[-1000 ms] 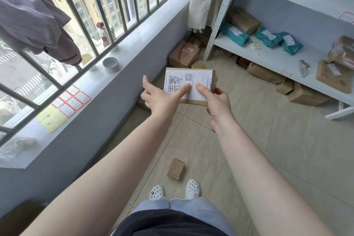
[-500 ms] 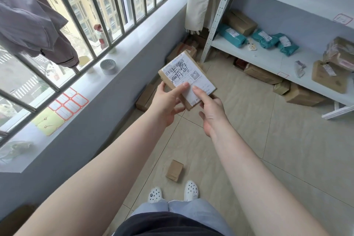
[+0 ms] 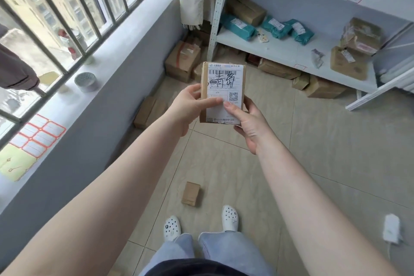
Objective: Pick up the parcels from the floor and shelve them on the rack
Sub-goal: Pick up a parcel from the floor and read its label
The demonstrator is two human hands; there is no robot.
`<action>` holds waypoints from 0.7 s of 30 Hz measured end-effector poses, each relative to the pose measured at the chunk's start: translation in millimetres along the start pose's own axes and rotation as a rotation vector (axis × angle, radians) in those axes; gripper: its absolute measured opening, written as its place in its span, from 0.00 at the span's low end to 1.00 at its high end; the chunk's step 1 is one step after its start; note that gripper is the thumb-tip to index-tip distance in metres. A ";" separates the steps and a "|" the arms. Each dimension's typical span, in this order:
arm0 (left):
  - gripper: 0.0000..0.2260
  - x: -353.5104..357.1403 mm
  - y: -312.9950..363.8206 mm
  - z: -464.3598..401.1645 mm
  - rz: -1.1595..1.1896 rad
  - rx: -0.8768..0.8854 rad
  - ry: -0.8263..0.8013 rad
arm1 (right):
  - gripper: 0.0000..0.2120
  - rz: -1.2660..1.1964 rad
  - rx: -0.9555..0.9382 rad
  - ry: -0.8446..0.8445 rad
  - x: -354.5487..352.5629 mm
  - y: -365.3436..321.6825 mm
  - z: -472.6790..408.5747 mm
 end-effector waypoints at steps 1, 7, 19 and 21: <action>0.18 10.2 -4.2 -4.0 0.009 0.003 -0.008 | 0.26 -0.008 -0.001 0.005 -9.9 2.2 -2.5; 0.20 76.0 -32.9 -38.5 -0.019 0.012 -0.012 | 0.21 -0.031 0.007 0.001 -80.5 23.6 -29.0; 0.12 240.2 -73.2 -100.4 -0.011 0.025 0.056 | 0.15 -0.008 -0.035 -0.007 -257.8 36.0 -85.2; 0.11 257.0 -67.7 -107.9 -0.010 0.041 0.066 | 0.13 -0.006 -0.041 0.007 -275.6 29.4 -91.6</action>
Point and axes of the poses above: each hand's wrist, its own z-axis away from the middle knuckle, its own x-axis out of the palm, y = z × x, the point moved 7 cm from there along -z, towards the middle knuckle, and after that the axes turned 11 degrees about z, right-handed, at the moved point
